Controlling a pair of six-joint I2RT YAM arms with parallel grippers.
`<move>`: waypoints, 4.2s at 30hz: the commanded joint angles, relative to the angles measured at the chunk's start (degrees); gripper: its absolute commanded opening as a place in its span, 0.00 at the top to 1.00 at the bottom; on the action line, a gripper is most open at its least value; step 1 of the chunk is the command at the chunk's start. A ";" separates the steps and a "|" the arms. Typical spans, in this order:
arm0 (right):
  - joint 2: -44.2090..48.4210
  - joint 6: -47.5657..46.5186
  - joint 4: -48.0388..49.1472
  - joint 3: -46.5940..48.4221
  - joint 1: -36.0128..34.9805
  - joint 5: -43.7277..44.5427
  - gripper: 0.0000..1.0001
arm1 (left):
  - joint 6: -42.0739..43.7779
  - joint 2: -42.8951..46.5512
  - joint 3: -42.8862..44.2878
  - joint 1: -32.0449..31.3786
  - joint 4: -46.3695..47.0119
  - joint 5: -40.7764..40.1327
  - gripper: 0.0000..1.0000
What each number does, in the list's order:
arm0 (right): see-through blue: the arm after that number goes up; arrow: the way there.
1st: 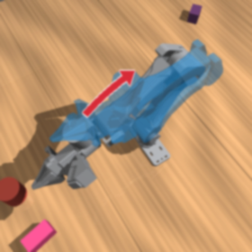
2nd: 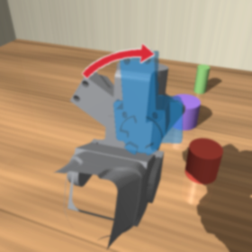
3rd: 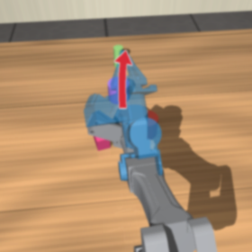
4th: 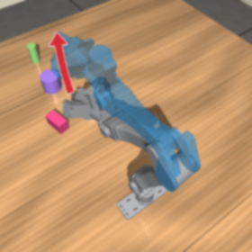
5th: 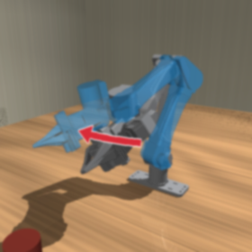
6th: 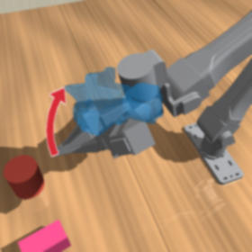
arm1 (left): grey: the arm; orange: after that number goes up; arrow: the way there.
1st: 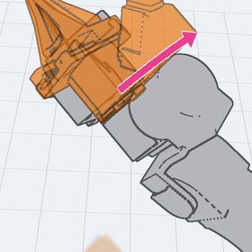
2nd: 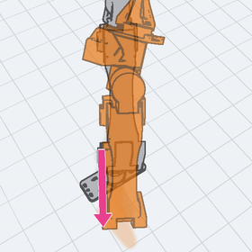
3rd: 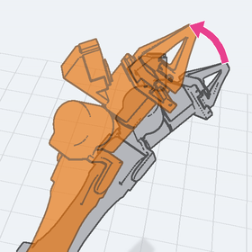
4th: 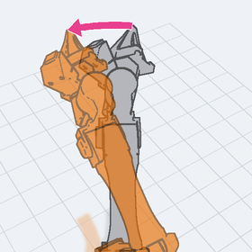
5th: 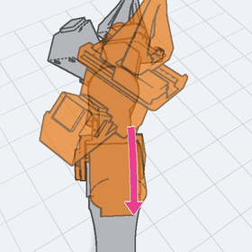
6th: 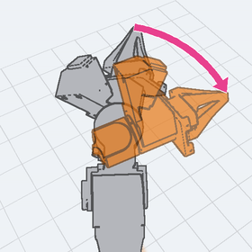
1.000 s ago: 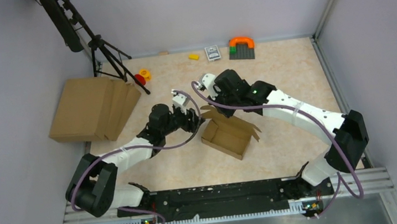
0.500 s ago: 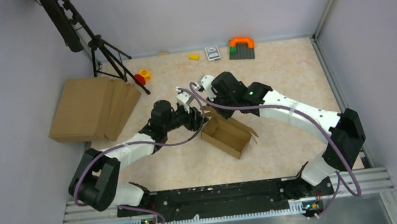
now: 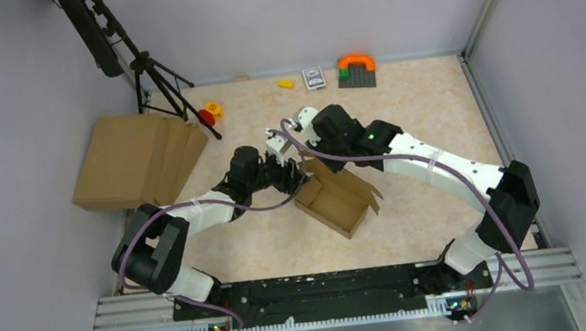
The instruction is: Fold the paper box
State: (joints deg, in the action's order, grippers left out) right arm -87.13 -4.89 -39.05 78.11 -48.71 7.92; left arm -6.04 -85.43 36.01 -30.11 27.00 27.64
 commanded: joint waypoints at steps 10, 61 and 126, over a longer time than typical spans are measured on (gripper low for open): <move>1.53 -0.99 0.90 2.19 -0.79 0.60 0.97 | 3.09 0.22 4.19 0.17 1.28 -1.22 0.36; 7.67 3.49 1.99 -6.18 -0.95 -1.55 0.31 | -12.33 10.89 -2.79 -3.40 3.45 -3.22 1.00; 18.97 11.95 0.17 -13.43 -1.57 16.74 0.07 | -6.93 -3.32 -0.23 -7.42 10.00 -9.91 1.00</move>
State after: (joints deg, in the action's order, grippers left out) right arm -74.67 2.31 -37.41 65.89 -50.50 26.15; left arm -14.59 -91.24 36.86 -36.60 36.18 20.45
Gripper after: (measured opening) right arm 0.921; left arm 0.001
